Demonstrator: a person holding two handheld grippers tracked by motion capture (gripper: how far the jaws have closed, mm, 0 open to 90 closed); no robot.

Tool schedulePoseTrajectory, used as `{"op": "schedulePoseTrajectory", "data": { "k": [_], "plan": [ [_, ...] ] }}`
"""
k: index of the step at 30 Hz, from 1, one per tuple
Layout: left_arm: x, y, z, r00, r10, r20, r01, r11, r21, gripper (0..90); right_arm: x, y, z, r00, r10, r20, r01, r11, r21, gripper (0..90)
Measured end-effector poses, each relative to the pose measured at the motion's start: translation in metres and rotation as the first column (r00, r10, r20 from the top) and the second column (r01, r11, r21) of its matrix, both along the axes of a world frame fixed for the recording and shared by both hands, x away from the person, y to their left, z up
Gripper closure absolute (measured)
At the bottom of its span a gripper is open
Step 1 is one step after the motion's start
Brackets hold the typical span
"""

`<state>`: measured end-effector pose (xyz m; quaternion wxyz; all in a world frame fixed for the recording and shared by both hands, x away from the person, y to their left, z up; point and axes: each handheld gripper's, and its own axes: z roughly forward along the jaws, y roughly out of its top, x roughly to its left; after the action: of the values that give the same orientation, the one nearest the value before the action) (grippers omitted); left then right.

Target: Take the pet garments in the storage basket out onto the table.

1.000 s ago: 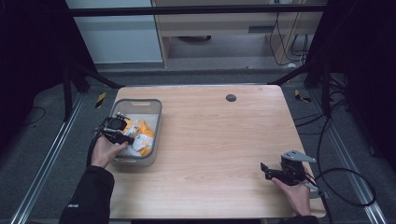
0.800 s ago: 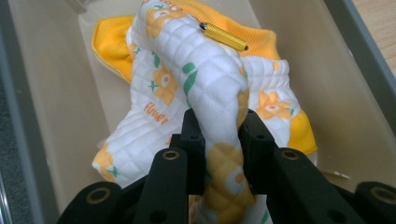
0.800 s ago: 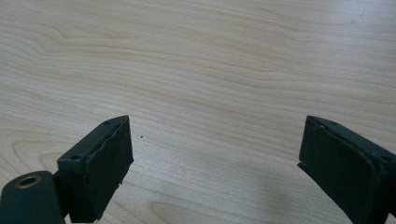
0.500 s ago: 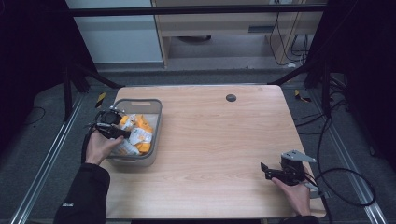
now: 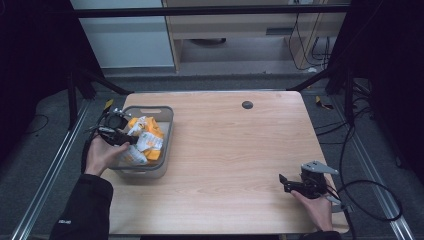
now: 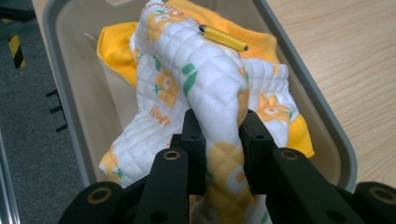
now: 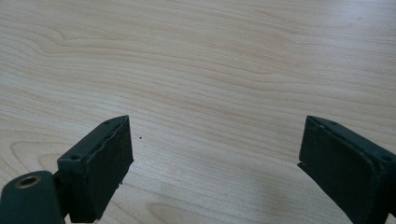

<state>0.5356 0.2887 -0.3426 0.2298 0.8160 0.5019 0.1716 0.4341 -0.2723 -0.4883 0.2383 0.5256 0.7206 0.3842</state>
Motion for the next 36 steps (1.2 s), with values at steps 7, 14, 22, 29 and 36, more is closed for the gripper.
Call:
{"op": "schedulePoseTrajectory", "data": {
  "k": [7, 14, 22, 29, 36],
  "plan": [
    [-0.006, 0.002, 0.015, 0.9993, -0.002, 0.037, 0.002, 1.0, -0.007, 74.5, 0.0, 0.0, 0.0, 1.0, 0.0, 0.003, 0.0, 1.0, -0.004, 9.7],
    [-0.012, 0.004, 0.029, 0.9986, -0.014, 0.051, 0.015, 0.9999, -0.006, 74.5, 0.0, 0.0, 0.0, 1.0, 0.0, 0.007, 0.0, 1.0, -0.006, 9.5],
    [-0.019, 0.004, 0.04, 0.9975, -0.031, 0.063, 0.031, 0.9995, -0.005, 74.5, 0.0, -0.001, 0.0, 0.9999, -0.004, 0.013, 0.004, 1.0, -0.003, 9.4],
    [-0.027, 0.001, 0.048, 0.9959, -0.064, 0.065, 0.063, 0.998, 0.008, 74.5, -0.001, -0.001, 0.001, 0.9998, -0.004, 0.017, 0.004, 1.0, 0.001, 9.1],
    [-0.033, -0.004, 0.055, 0.993, -0.098, 0.066, 0.097, 0.9951, 0.017, 74.5, -0.001, -0.001, 0.001, 0.9997, -0.006, 0.025, 0.006, 1.0, -0.009, 8.9]
  ]
}}
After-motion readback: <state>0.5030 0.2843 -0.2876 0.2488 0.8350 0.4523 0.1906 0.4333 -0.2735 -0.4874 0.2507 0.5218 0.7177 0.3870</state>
